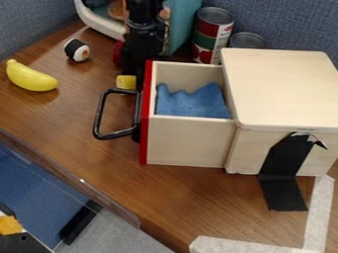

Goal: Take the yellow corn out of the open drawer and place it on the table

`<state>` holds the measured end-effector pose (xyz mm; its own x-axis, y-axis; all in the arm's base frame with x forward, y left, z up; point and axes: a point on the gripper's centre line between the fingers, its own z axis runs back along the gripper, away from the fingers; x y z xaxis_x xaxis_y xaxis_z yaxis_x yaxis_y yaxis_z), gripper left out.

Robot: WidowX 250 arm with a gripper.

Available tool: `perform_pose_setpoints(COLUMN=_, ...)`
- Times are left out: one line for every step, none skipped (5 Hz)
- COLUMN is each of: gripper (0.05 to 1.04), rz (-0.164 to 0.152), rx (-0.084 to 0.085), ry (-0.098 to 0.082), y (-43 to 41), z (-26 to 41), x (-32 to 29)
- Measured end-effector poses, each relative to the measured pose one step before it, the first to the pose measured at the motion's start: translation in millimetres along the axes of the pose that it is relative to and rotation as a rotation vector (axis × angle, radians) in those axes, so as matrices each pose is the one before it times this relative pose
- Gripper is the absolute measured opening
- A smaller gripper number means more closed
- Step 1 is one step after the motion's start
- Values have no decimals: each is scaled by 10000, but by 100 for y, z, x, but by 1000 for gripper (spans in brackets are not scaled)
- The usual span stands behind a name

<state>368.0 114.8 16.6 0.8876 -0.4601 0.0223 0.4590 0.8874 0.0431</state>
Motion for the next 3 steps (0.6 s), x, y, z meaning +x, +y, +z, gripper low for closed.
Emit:
perform_pose_setpoints(gripper=1006, rz=4, rx=63, ry=-388, y=-507, z=1043, x=-108)
perform_pose_setpoints(gripper=1000, rz=-99, rx=145, ry=-975, y=-434, z=4670, x=-68)
perform_pose_setpoints(gripper=1000, rz=331, rx=-267, ry=87, y=397, z=2665, x=-1139)
